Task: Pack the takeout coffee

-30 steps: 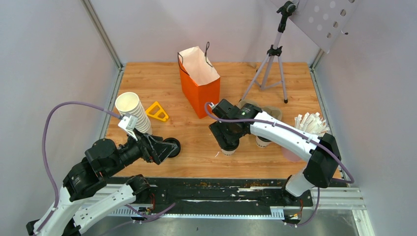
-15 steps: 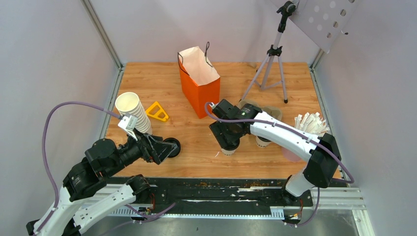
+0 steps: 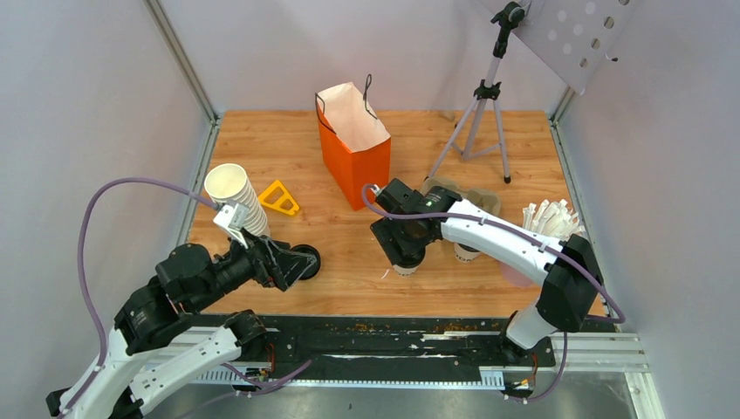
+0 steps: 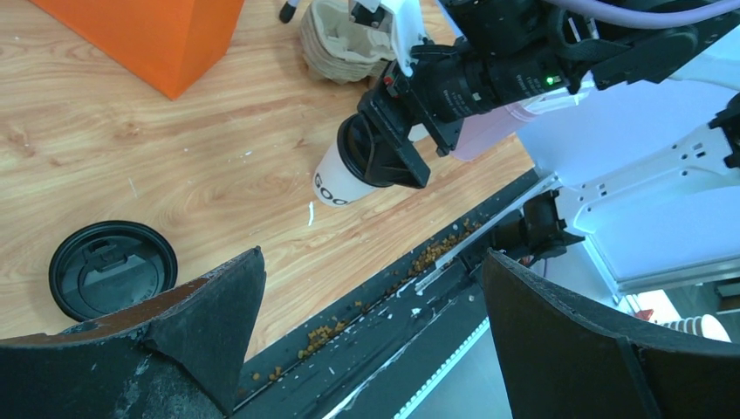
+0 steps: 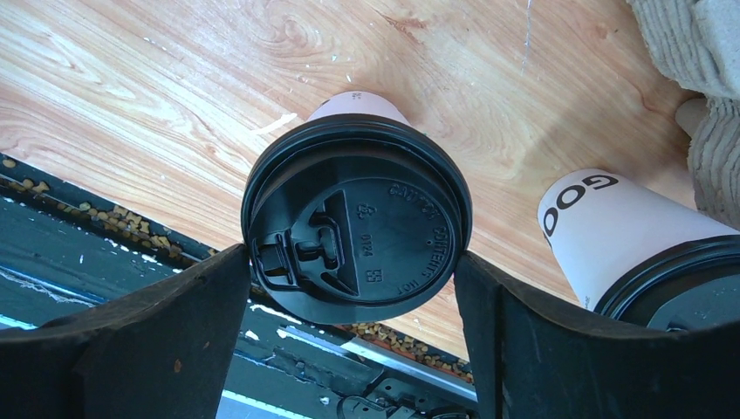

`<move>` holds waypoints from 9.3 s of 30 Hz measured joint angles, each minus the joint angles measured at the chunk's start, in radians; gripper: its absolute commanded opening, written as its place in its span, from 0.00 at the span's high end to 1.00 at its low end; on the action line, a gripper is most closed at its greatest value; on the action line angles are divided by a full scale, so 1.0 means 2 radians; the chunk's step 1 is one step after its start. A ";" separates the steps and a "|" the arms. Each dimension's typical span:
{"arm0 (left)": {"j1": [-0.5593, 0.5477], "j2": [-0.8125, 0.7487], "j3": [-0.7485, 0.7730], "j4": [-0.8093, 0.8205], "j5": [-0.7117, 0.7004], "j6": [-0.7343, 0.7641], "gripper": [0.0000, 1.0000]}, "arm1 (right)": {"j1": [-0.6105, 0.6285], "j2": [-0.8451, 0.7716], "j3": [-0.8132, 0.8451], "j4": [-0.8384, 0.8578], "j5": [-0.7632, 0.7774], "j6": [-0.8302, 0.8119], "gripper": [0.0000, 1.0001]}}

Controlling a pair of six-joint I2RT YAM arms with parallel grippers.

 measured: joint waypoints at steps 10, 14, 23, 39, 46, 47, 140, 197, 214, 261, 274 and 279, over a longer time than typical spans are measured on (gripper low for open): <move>0.000 0.054 0.014 -0.014 0.006 0.008 0.09 | 0.000 -0.043 0.011 -0.013 -0.021 0.000 0.16; 0.000 0.124 0.035 -0.001 0.043 0.016 0.21 | -0.004 -0.072 0.016 -0.009 -0.030 -0.003 0.27; -0.006 0.222 -0.025 0.111 0.084 -0.004 0.38 | -0.091 -0.091 -0.028 0.052 -0.109 -0.030 0.56; -0.014 0.388 -0.111 0.364 0.089 -0.064 0.47 | -0.161 -0.083 -0.075 0.093 -0.200 -0.083 0.61; -0.014 0.451 -0.107 0.400 0.089 -0.065 0.62 | -0.166 -0.082 -0.085 0.095 -0.212 -0.098 0.69; -0.014 0.457 -0.105 0.402 0.089 -0.065 0.64 | -0.166 -0.082 -0.085 0.097 -0.213 -0.099 0.70; 0.000 0.494 -0.066 0.387 0.126 -0.093 0.66 | -0.186 -0.178 -0.218 0.206 -0.294 -0.031 0.78; -0.034 0.500 -0.008 0.312 0.065 -0.081 0.55 | -0.192 -0.238 -0.203 0.141 -0.190 0.014 0.56; -0.034 0.558 0.001 0.329 0.096 -0.064 0.60 | -0.203 -0.249 -0.249 0.154 -0.197 0.042 0.69; -0.033 0.540 -0.027 0.357 0.108 -0.094 0.60 | -0.230 -0.349 -0.370 0.291 -0.243 0.082 0.66; -0.033 0.509 -0.029 0.345 0.117 -0.129 0.57 | -0.230 -0.319 -0.287 0.180 -0.244 0.056 0.64; -0.034 0.509 -0.021 0.329 0.106 -0.122 0.54 | -0.230 -0.321 -0.290 0.177 -0.259 0.060 0.58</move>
